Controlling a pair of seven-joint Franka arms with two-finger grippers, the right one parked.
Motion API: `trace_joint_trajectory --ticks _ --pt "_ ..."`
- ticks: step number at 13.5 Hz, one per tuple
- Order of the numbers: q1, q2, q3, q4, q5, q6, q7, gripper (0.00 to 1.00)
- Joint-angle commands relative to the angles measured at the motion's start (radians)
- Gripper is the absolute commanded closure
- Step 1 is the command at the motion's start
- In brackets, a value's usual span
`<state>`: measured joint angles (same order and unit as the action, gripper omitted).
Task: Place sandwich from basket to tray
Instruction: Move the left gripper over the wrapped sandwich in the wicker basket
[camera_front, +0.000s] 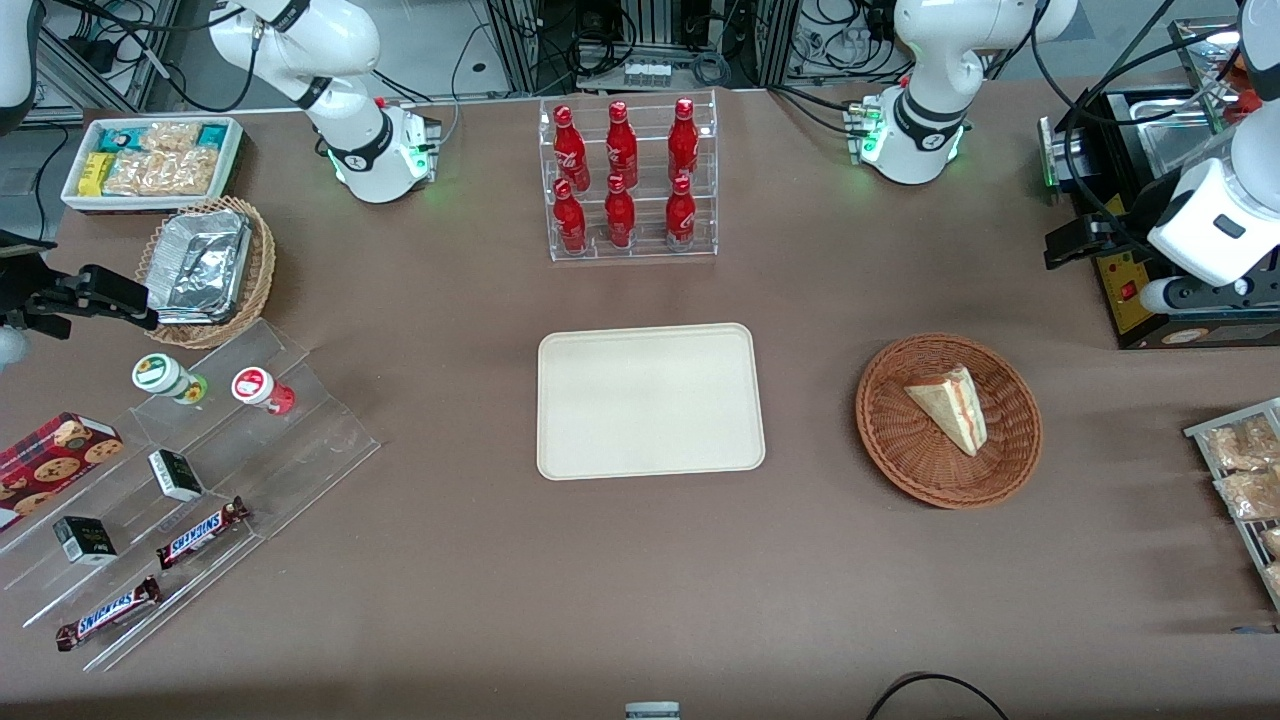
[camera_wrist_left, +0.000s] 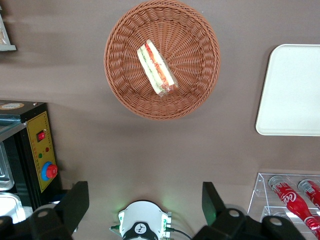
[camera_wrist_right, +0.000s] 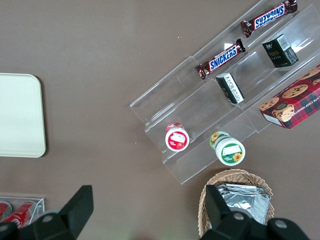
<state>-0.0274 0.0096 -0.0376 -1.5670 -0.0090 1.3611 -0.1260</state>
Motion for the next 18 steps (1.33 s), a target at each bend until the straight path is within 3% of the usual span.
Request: trace_joint_trajectory --ticks 1,10,18 --pt "-0.003 0.009 0.007 0.019 -0.006 0.003 0.023 0.00" --pt "-0.006 0.125 0.007 -0.042 0.000 0.145 0.008 0.00" --pt "-0.009 0.113 0.005 -0.297 0.001 0.427 -0.118 0.00"
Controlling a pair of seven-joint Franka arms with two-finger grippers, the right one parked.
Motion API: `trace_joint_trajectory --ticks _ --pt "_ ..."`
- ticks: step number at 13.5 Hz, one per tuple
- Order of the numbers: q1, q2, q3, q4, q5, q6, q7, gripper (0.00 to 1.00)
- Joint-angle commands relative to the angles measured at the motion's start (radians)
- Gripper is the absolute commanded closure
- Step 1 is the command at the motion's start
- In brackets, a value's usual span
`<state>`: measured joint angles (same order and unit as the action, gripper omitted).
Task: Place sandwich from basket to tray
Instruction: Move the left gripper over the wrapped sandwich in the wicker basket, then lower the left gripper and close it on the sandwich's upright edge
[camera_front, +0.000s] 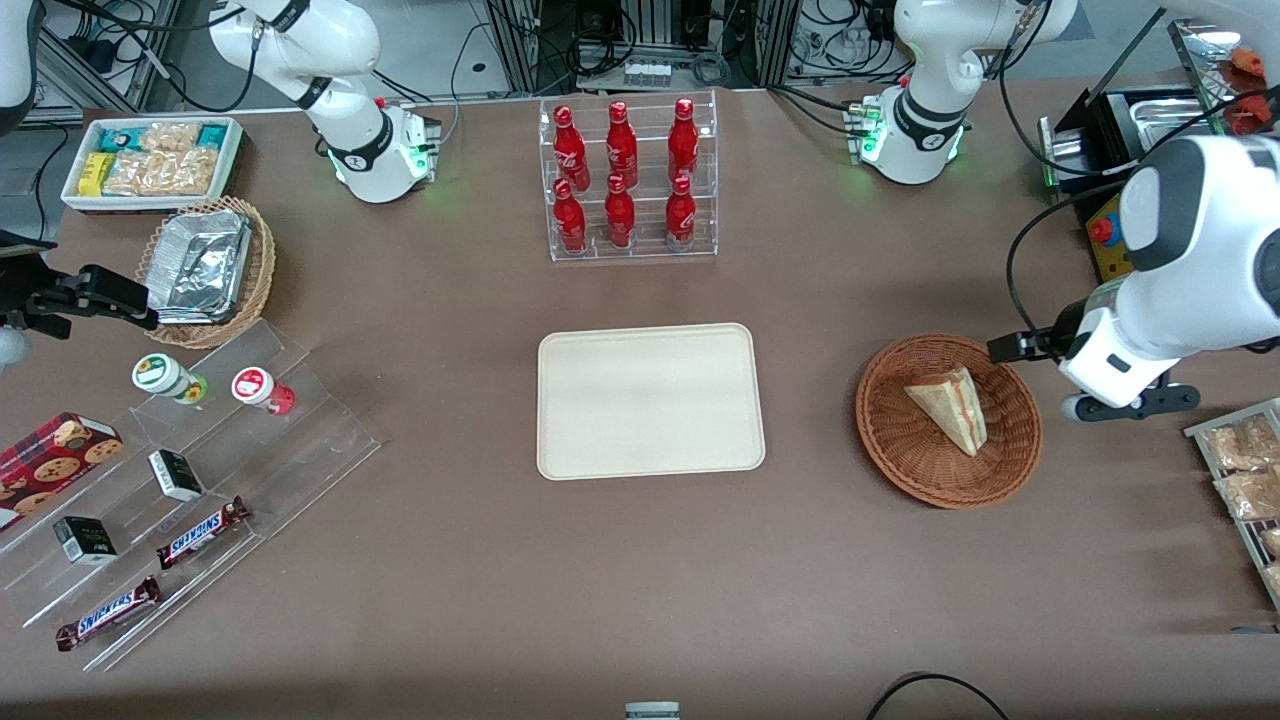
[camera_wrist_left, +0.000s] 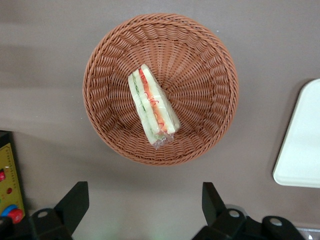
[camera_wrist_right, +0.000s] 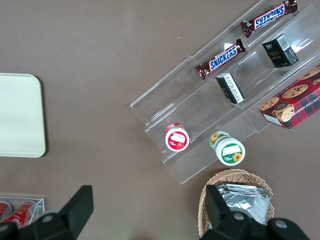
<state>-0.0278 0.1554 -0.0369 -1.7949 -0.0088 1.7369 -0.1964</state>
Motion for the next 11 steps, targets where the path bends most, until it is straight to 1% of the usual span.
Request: trace_joint_trajectory --ticks 1,6,8,11 --pt "-0.011 -0.046 0.005 -0.105 0.001 0.093 -0.073 0.00" --pt "-0.015 -0.117 0.000 -0.332 0.003 0.338 -0.320 0.00" --pt "-0.015 -0.120 0.000 -0.386 0.003 0.412 -0.423 0.00" --pt "-0.015 -0.111 0.000 -0.419 0.003 0.478 -0.494 0.00"
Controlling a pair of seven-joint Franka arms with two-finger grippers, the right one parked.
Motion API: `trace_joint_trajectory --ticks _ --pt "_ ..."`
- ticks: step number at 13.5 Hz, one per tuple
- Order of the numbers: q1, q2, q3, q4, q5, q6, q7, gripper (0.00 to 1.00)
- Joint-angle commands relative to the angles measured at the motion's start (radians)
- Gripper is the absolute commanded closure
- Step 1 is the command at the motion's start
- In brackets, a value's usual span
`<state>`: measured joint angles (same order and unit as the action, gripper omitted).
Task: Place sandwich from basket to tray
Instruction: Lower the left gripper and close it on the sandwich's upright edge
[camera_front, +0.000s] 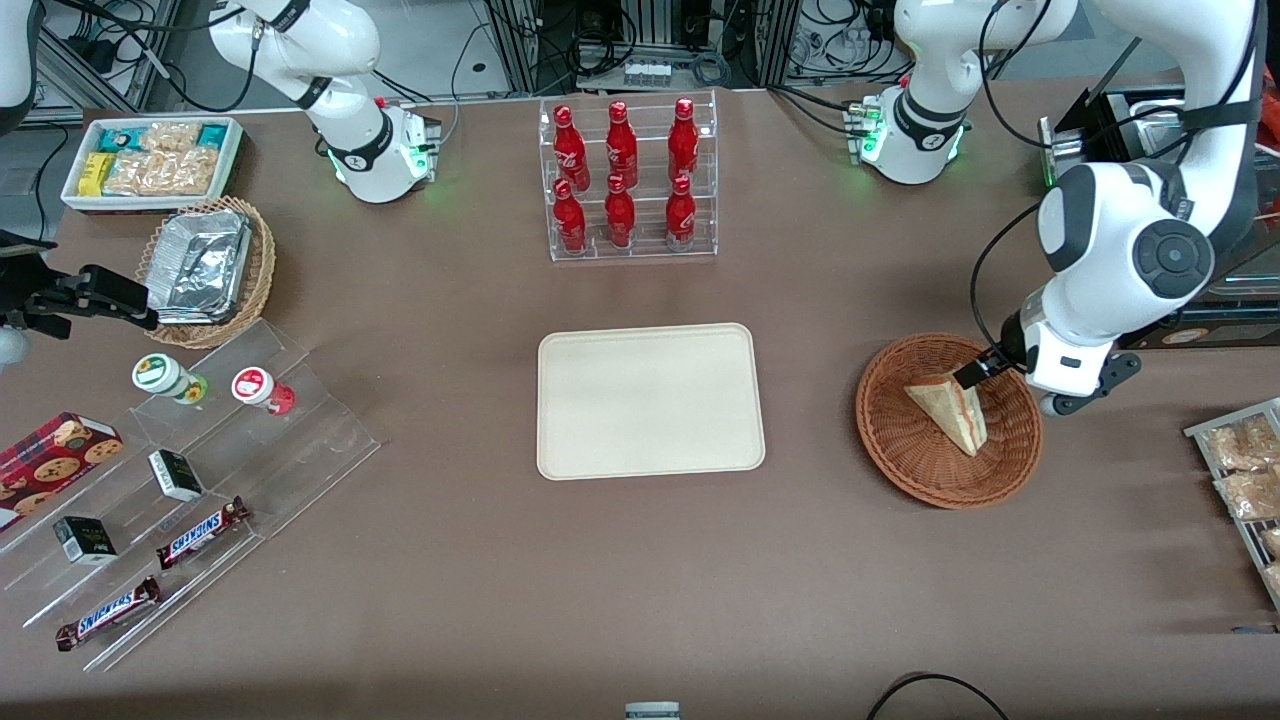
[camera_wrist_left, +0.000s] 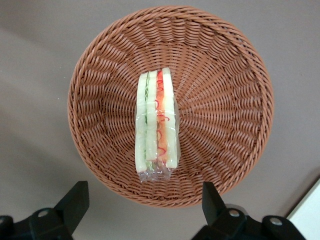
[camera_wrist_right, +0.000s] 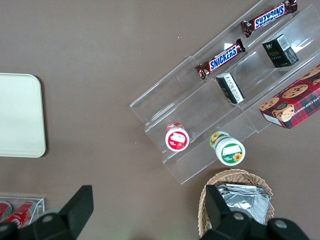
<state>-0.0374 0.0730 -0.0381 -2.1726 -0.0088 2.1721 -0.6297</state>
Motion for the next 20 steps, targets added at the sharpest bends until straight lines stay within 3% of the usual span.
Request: trace_joint_trajectory --ticks 1,17,18,20 --pt "-0.007 -0.024 0.001 -0.044 0.003 0.055 -0.088 0.00" --pt "-0.027 0.129 -0.002 -0.136 0.003 0.367 -0.136 0.00" --pt "-0.027 0.136 -0.002 -0.136 0.003 0.370 -0.134 0.09" --pt "-0.027 0.143 0.000 -0.136 0.003 0.374 -0.133 0.74"
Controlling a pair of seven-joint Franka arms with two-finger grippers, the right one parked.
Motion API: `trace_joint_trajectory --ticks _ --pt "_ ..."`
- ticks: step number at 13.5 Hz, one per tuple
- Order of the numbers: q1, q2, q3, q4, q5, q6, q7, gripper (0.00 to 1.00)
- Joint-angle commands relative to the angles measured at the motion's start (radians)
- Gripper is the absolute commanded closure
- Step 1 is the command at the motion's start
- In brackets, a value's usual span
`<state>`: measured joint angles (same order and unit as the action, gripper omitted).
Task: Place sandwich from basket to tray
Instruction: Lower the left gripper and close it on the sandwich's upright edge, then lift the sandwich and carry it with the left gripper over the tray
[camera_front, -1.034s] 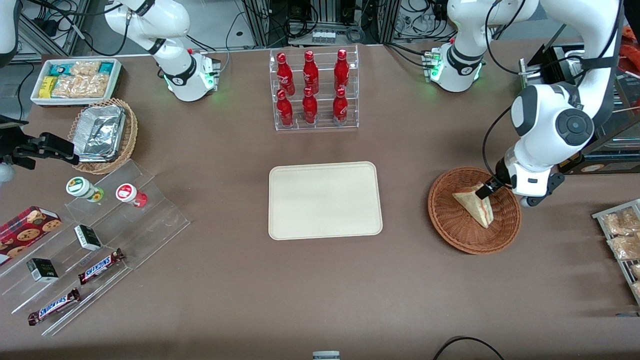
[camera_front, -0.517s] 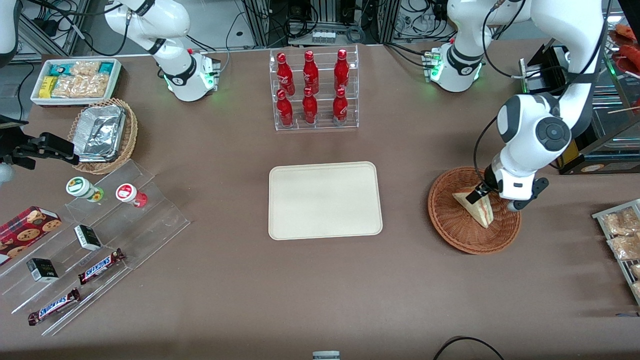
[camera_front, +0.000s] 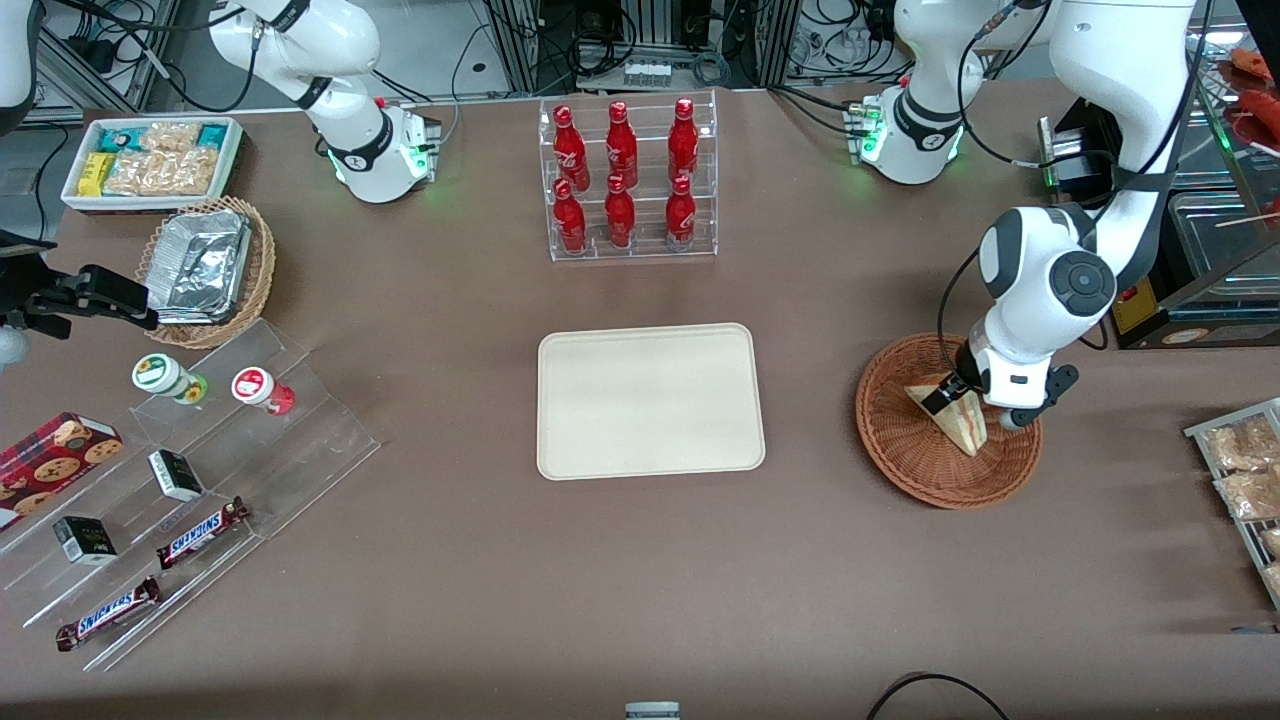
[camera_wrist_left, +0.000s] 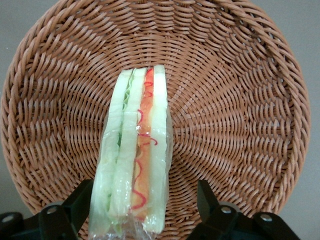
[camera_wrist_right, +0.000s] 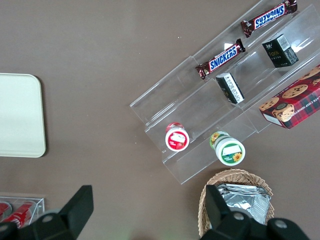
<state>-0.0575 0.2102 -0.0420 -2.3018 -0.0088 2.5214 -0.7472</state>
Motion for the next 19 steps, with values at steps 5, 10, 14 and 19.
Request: trace_joint_trajectory --ticks 5,10,14,19 --pt "-0.005 -0.002 0.004 -0.021 0.004 0.010 0.005 1.00" --pt "-0.021 -0.075 -0.013 0.126 0.066 -0.324 0.055 1.00" --pt "-0.105 -0.061 -0.032 0.303 0.058 -0.518 0.048 1.00" --pt "-0.292 -0.031 -0.033 0.349 0.017 -0.509 0.031 1.00"
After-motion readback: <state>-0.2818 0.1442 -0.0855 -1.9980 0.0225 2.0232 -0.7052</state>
